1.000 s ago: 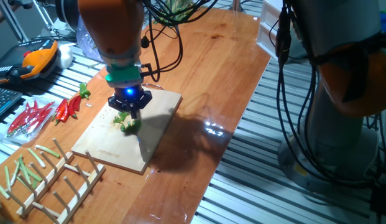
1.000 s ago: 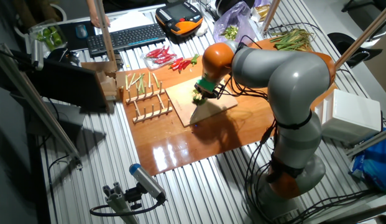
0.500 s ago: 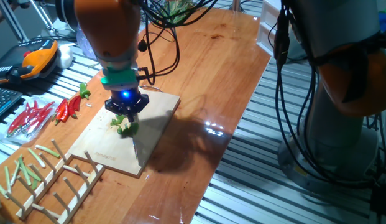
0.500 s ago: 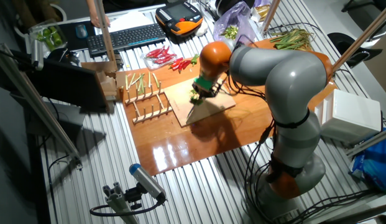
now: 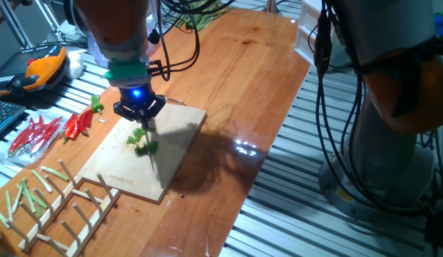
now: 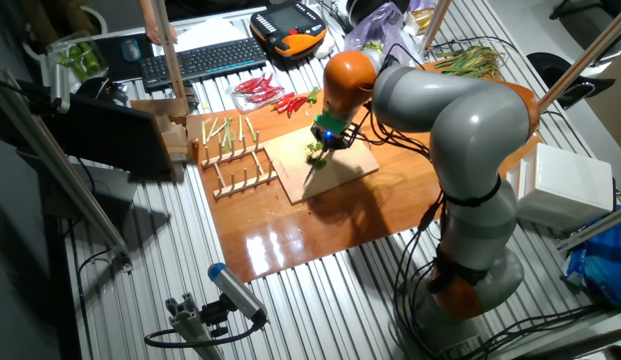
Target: Chop the chili peppers
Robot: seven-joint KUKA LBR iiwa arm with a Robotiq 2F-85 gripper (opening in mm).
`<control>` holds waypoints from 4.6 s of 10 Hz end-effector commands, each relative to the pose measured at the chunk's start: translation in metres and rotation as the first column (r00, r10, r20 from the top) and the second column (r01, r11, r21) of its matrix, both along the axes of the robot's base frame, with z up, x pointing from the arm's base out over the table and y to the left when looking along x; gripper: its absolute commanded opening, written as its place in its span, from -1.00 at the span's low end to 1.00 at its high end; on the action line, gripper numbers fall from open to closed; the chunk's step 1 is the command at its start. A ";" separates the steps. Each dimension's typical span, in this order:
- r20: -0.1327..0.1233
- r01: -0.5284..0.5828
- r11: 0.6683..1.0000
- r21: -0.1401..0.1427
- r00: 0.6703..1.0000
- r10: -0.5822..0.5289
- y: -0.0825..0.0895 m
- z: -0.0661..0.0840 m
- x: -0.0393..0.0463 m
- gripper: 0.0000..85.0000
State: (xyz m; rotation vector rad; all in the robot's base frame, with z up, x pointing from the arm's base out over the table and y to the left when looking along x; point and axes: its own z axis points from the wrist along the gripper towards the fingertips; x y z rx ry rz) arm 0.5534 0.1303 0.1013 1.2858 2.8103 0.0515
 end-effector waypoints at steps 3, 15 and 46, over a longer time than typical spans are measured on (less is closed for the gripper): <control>0.031 0.007 1.000 -0.011 0.999 -0.007 -0.001 -0.017 -0.0102 -1.00; 0.086 0.044 0.999 0.019 0.995 -0.045 0.010 -0.027 -0.0094 -1.00; 0.094 -0.770 0.626 0.122 0.637 0.765 -0.008 0.050 0.0126 -1.00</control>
